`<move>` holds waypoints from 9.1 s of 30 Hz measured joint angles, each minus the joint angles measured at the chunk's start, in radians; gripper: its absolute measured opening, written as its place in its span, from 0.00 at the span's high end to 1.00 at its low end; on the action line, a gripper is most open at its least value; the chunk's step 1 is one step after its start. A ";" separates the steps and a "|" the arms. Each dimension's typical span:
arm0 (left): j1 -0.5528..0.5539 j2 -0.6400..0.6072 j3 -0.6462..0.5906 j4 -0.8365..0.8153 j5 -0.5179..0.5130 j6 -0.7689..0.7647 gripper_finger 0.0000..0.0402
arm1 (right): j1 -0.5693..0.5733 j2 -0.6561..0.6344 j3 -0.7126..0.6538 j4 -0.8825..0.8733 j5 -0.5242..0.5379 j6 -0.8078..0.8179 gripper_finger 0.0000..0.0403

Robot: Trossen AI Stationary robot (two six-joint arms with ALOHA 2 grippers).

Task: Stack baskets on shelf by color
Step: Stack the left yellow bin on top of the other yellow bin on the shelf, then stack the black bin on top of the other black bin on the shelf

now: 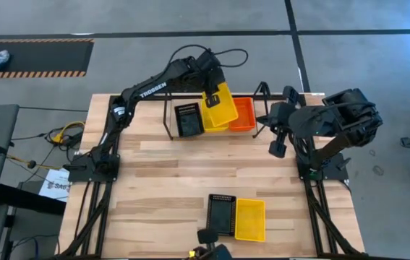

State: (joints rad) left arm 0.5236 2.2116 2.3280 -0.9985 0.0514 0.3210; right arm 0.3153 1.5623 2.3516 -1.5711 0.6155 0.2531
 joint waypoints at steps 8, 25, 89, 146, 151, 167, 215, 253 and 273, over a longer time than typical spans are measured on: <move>0.002 0.000 -0.022 -0.109 -0.092 0.010 1.00 | 0.000 0.000 0.000 0.000 -0.007 0.000 0.99; 0.015 -0.001 -0.060 -0.158 -0.130 -0.001 1.00 | -0.001 0.000 0.000 0.000 -0.006 0.009 0.99; -0.068 -0.004 0.028 -0.514 0.321 -0.114 0.66 | -0.032 0.001 0.000 0.000 -0.001 -0.106 0.99; -0.838 -0.017 -0.322 -0.013 -0.004 -0.237 0.66 | -0.028 -0.074 0.000 0.283 -0.017 -0.053 0.99; -0.827 -0.017 -0.322 -0.009 -0.115 -0.257 0.66 | 0.022 -0.068 -0.001 0.292 -0.018 -0.088 0.99; -0.706 -0.017 -0.322 0.089 -0.073 -0.507 0.66 | 0.156 -0.124 0.000 0.375 -0.069 -0.236 0.98; -0.748 0.103 -0.323 -0.042 0.004 -0.449 0.66 | 0.169 -0.127 0.000 0.367 -0.071 -0.359 0.98; -0.624 -0.154 -0.007 -0.575 -0.221 -0.490 1.00 | 0.169 -0.126 0.000 0.275 -0.069 -0.358 0.98; -0.053 -0.344 -0.011 -0.573 -0.145 -0.058 1.00 | 0.111 -0.126 0.000 0.238 -0.035 -0.299 0.98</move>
State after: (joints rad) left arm 0.4705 1.8675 2.3168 -1.5711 -0.0937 0.2634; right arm 0.4267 1.4361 2.3514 -1.3328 0.5809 -0.0460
